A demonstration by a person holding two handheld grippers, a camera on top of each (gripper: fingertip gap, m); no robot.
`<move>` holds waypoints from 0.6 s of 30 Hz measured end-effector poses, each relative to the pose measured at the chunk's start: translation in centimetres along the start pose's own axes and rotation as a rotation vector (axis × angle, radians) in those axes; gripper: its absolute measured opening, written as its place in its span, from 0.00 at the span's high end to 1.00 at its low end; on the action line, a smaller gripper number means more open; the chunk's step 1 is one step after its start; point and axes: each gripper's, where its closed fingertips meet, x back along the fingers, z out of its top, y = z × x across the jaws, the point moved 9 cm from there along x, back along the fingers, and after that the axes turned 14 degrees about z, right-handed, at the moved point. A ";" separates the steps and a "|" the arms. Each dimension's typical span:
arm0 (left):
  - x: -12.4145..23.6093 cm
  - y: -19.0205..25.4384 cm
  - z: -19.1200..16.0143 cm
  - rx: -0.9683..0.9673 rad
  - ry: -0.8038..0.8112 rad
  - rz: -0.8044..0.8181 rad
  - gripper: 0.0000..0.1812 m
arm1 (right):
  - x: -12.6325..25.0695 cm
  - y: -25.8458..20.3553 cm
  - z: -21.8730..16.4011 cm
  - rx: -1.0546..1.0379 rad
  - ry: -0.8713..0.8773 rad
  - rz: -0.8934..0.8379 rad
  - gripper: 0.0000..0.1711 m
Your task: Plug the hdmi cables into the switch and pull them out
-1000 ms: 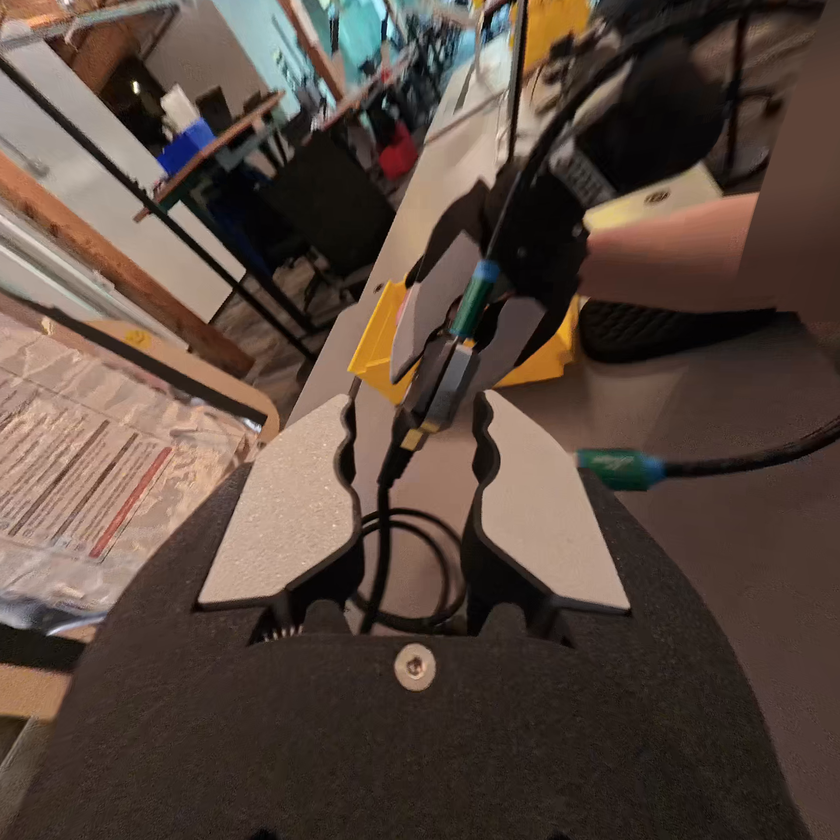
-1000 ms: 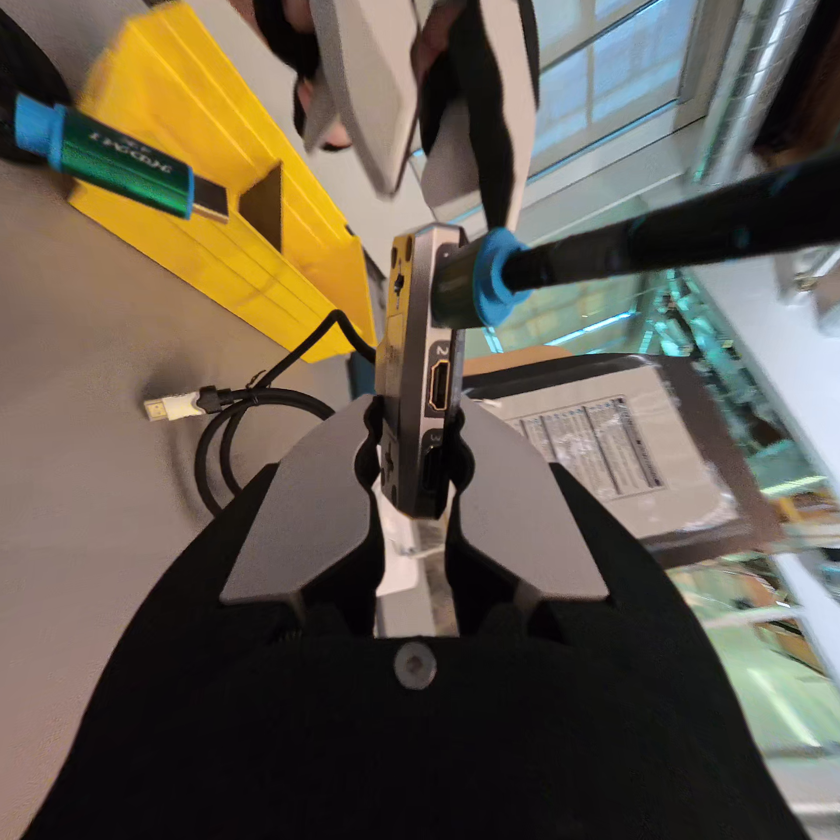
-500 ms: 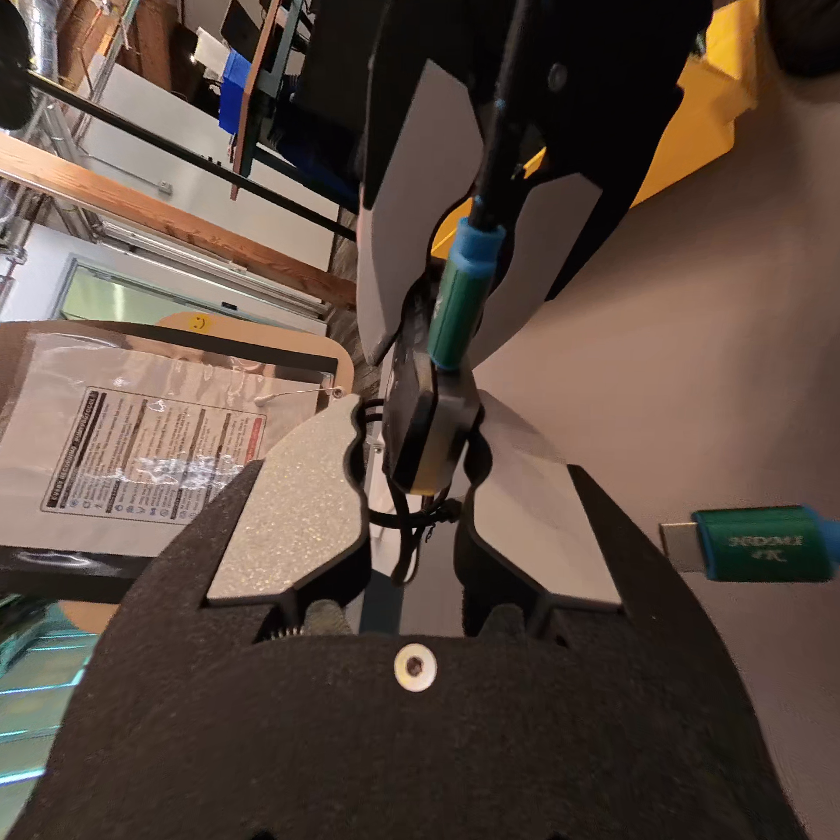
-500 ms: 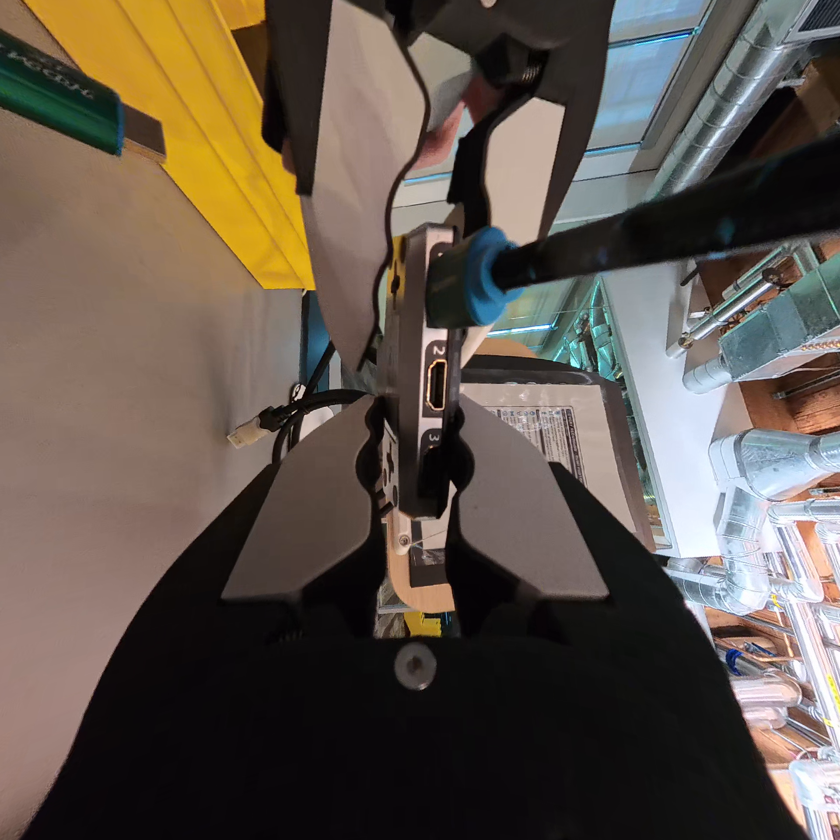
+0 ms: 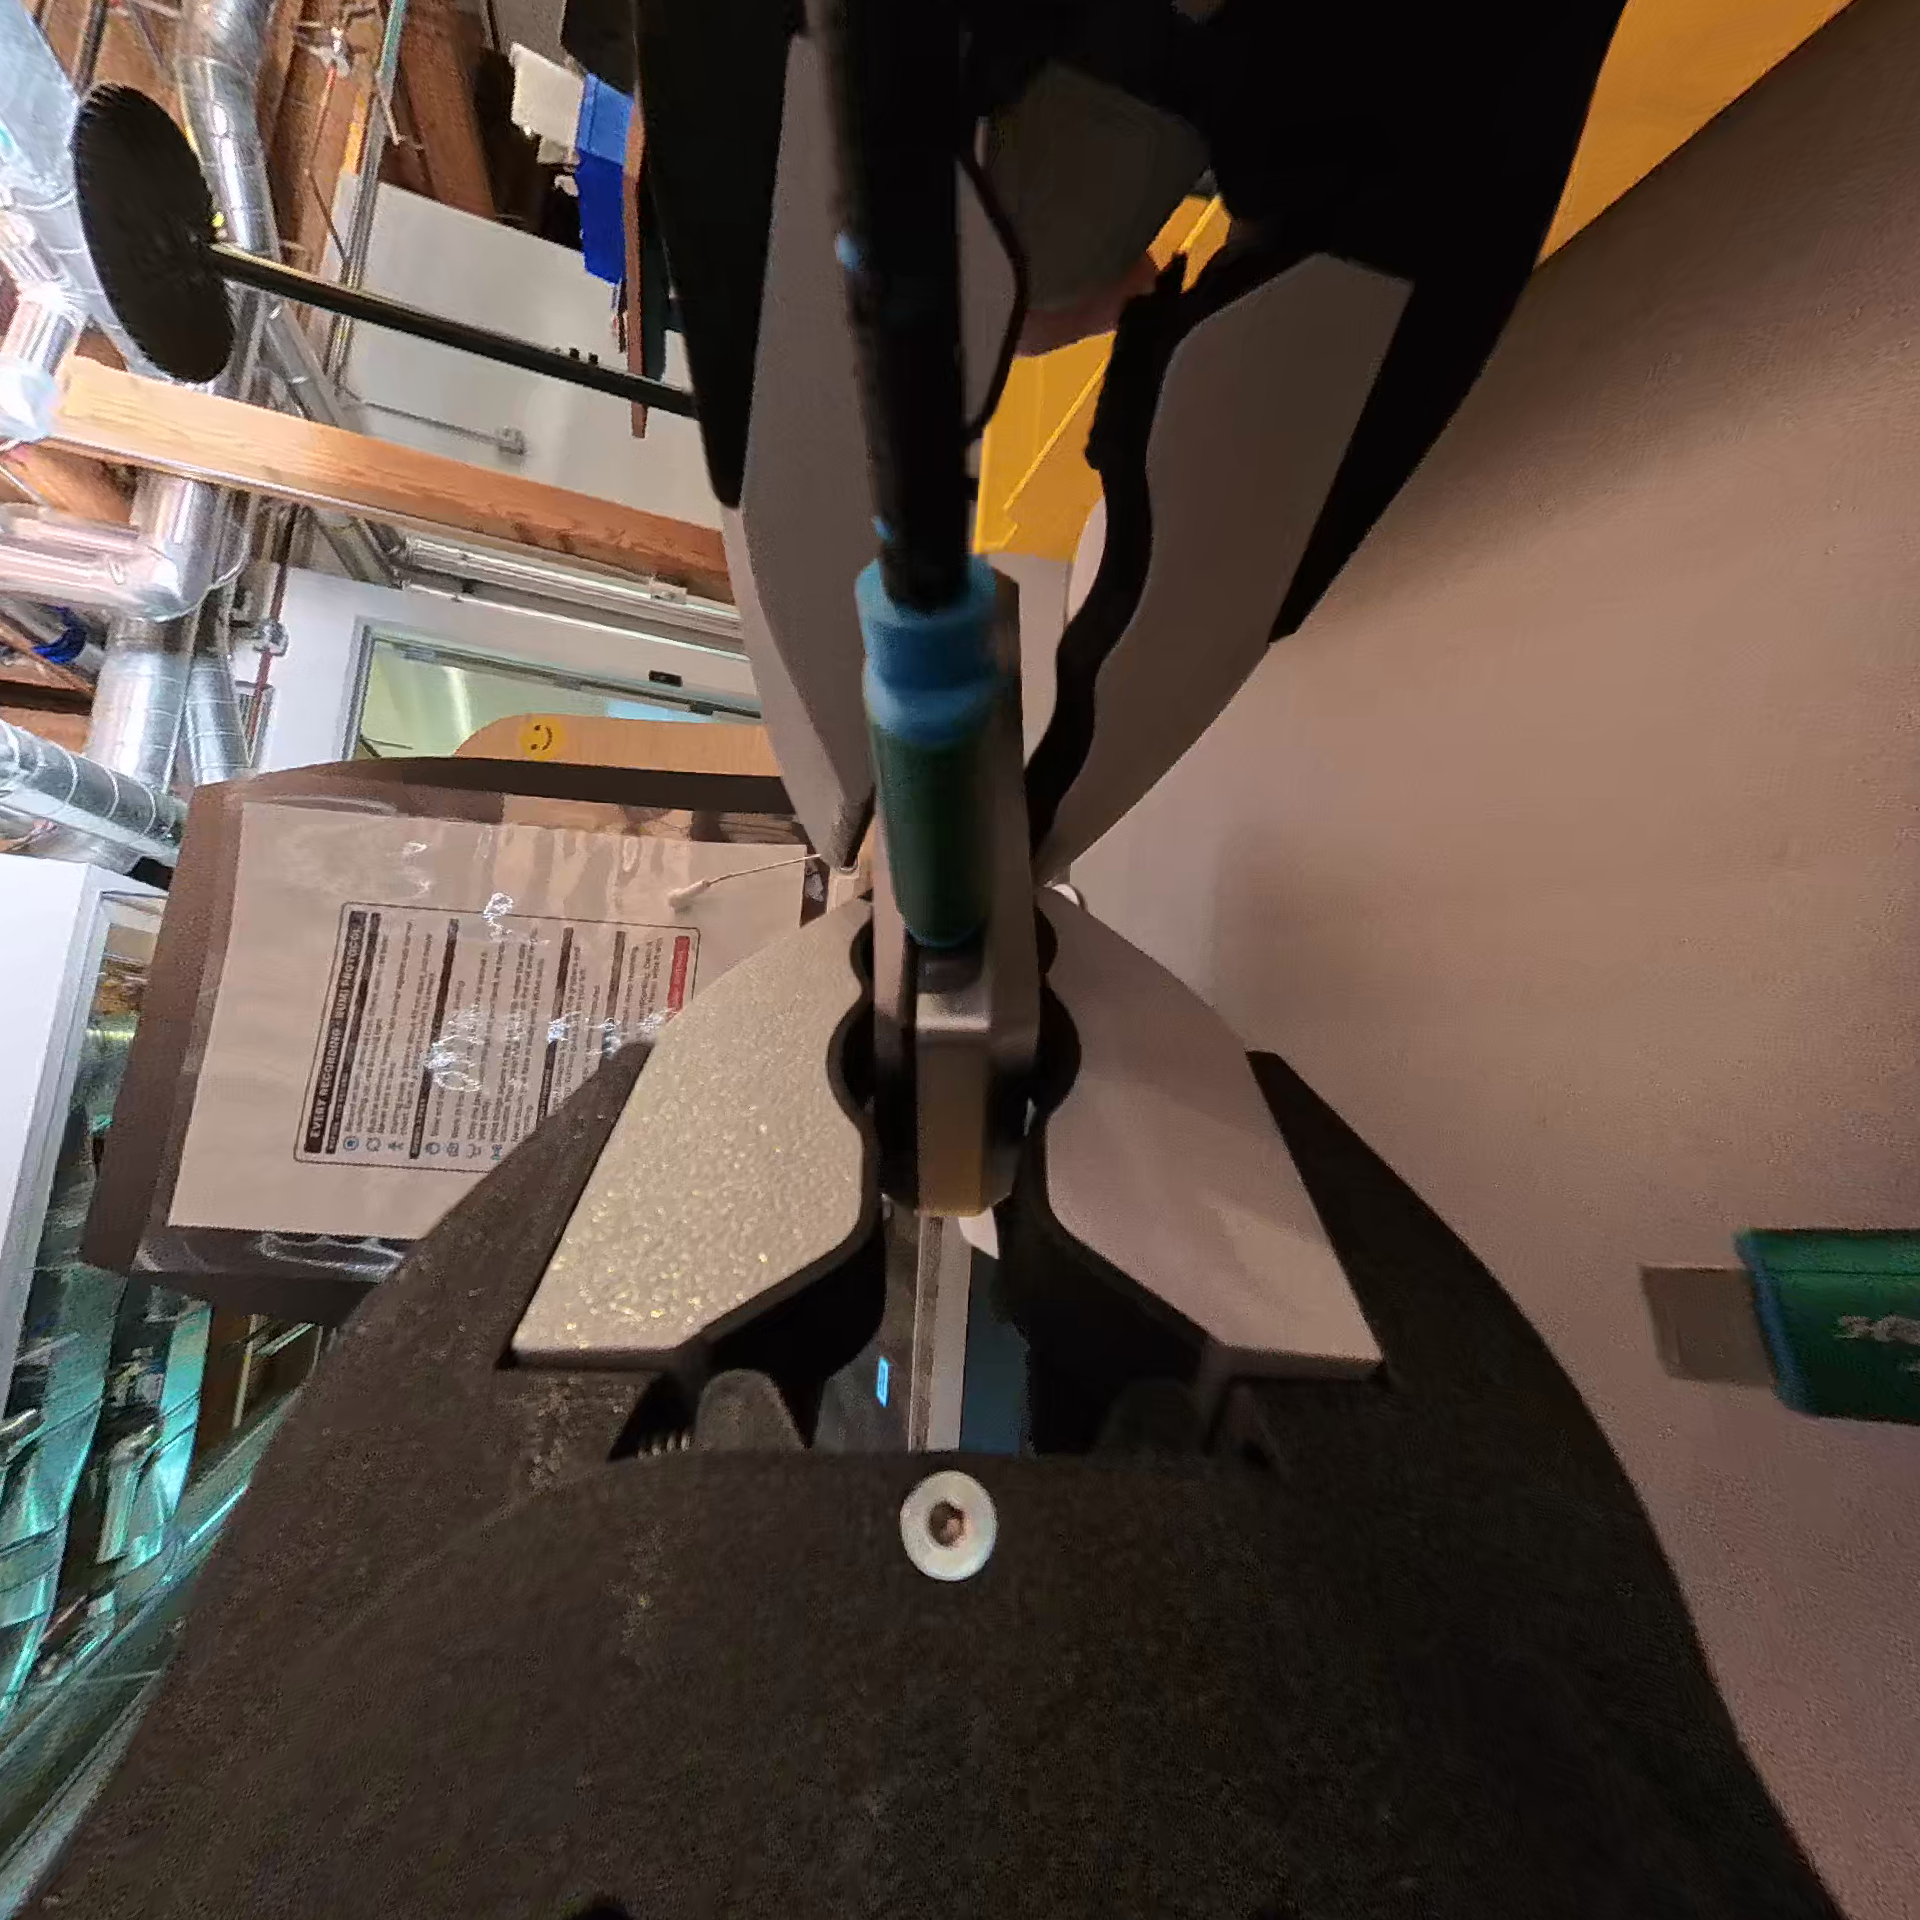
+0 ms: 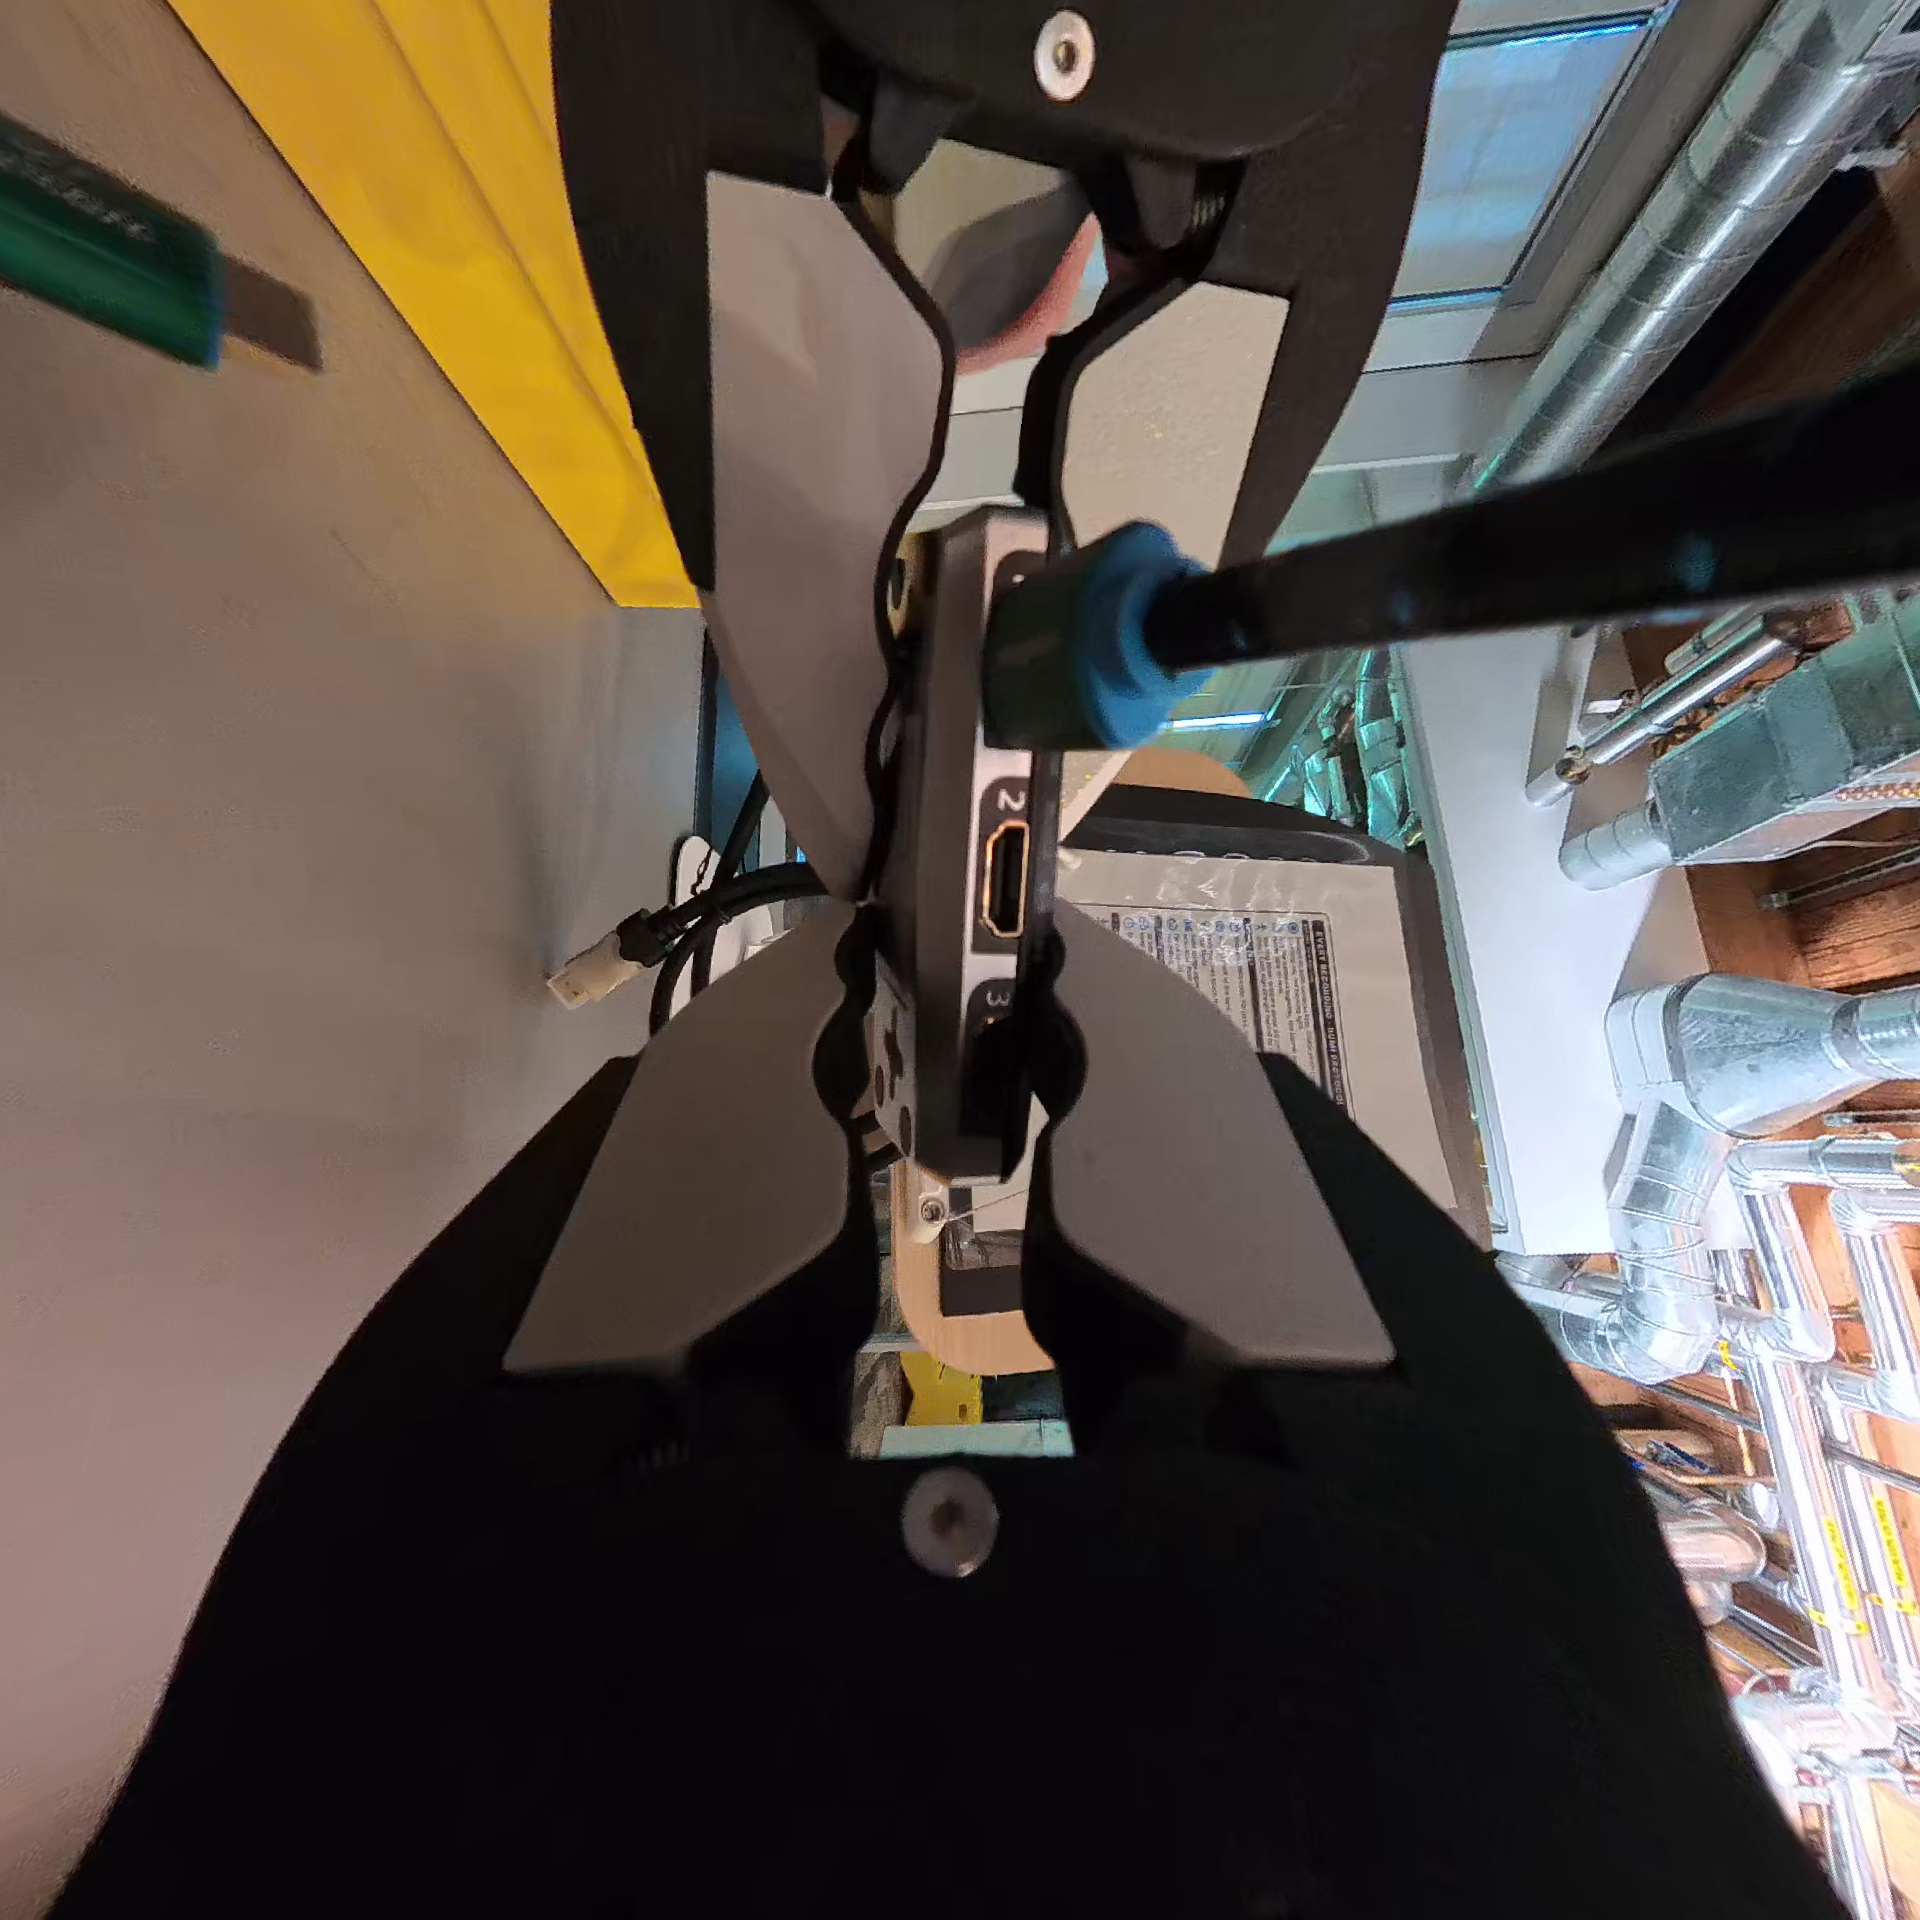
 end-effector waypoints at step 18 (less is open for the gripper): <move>-0.1 -3.3 -3.2 0.051 -0.208 0.236 0.88 | 6.6 8.6 -2.7 -1.257 0.320 0.126 0.73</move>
